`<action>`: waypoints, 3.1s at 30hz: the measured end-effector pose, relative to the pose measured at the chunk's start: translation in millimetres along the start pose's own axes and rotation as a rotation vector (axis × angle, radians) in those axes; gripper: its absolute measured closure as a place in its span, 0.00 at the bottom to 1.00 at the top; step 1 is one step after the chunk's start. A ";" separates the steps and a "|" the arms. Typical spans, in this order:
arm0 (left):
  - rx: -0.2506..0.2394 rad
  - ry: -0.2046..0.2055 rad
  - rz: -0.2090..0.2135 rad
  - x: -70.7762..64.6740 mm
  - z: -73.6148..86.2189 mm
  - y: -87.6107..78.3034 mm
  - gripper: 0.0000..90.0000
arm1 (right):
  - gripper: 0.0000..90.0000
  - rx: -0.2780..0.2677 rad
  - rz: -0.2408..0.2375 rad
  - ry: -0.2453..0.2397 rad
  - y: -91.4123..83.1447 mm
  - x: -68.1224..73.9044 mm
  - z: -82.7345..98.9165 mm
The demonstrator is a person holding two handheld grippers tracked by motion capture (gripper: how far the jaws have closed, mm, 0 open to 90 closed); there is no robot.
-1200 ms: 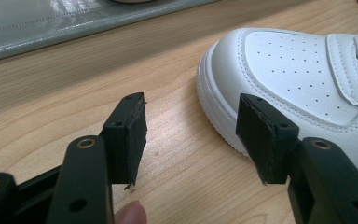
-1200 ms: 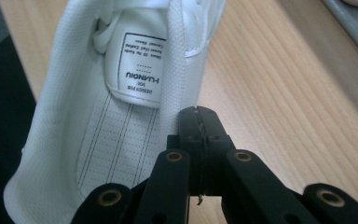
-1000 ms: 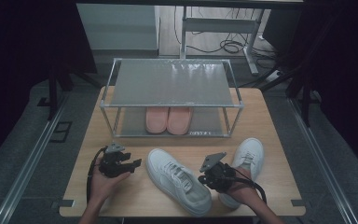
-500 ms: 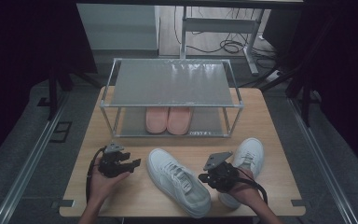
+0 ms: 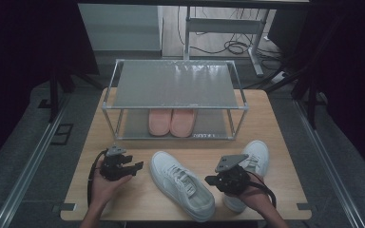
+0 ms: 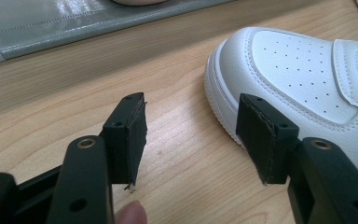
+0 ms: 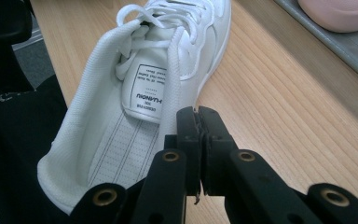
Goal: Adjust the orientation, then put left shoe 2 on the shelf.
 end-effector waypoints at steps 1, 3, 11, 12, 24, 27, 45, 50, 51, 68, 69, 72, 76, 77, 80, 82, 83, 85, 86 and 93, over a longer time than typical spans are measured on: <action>0.000 0.000 -0.003 0.1 0.7 -0.9 0.48 | 0.96 -0.003 -0.007 0.002 -0.3 1.3 -0.4; -0.001 -0.007 -0.003 0.8 1.3 -1.9 0.48 | 0.94 -0.006 -0.011 0.001 -0.2 3.0 -1.4; 0.001 -0.006 -0.002 2.5 0.9 -0.7 0.48 | 0.88 0.004 -0.014 -0.017 5.8 12.8 -4.1; 0.001 -0.007 0.000 1.8 0.7 -0.3 0.48 | 0.87 0.007 -0.012 -0.021 6.3 13.4 -3.9; 0.003 -0.008 -0.002 2.6 0.6 -0.1 0.48 | 0.69 0.042 0.033 -0.005 19.4 20.5 -9.6; 0.010 -0.007 -0.002 3.1 1.4 0.9 0.48 | 0.68 0.051 0.041 0.002 25.1 22.1 -12.2; 0.008 -0.017 -0.002 4.7 1.9 0.0 0.48 | 0.84 0.092 0.113 0.055 54.8 18.9 -24.2; 0.008 -0.020 -0.003 5.6 2.1 0.3 0.48 | 0.87 0.077 0.162 0.047 54.7 20.4 -24.7; 0.008 -0.020 -0.003 5.6 2.1 0.3 0.48 | 0.87 0.077 0.162 0.047 54.7 20.4 -24.7; 0.003 -0.022 -0.006 8.0 2.3 -2.0 0.48 | 0.88 0.008 0.119 0.090 48.5 23.3 -39.5; 0.003 -0.022 -0.005 8.0 2.4 -2.0 0.48 | 0.88 0.005 0.120 0.087 48.3 23.6 -40.6; 0.003 -0.021 -0.006 8.3 2.5 -2.0 0.48 | 0.88 -0.014 0.111 0.087 47.3 25.4 -45.4; -0.002 -0.024 -0.010 9.4 2.2 -3.0 0.48 | 0.88 -0.023 0.103 0.085 46.4 25.9 -48.0; -0.004 -0.025 -0.013 9.8 2.1 -3.5 0.48 | 0.88 -0.026 0.102 0.083 46.0 26.0 -48.6; -0.011 -0.029 -0.016 11.0 1.7 -5.1 0.48 | 0.89 -0.047 0.093 0.087 43.7 26.4 -52.2; -0.013 -0.031 -0.016 11.1 1.6 -5.5 0.48 | 0.89 -0.055 0.093 0.090 43.0 26.4 -53.0; -0.014 -0.030 -0.018 12.0 1.5 -6.5 0.48 | 0.89 -0.078 0.087 0.087 41.6 26.6 -54.7; -0.016 -0.034 -0.019 12.3 1.5 -6.9 0.48 | 0.89 -0.088 0.081 0.088 41.0 27.2 -55.4; -0.017 -0.035 -0.018 12.7 1.5 -7.4 0.48 | 0.89 -0.088 0.081 0.088 41.0 27.2 -55.4; -0.020 -0.040 -0.020 14.4 1.6 -8.5 0.48 | 0.89 -0.114 0.063 0.094 36.4 25.3 -61.9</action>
Point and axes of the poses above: each handheld gripper's, and its own axes: y roughly forward along the jaws, z roughly out of its underside, x roughly to its left, the point moved 6 cm from there along y, roughly forward along the jaws, and after that the axes turned 9 degrees about z, right-handed, at the moved point
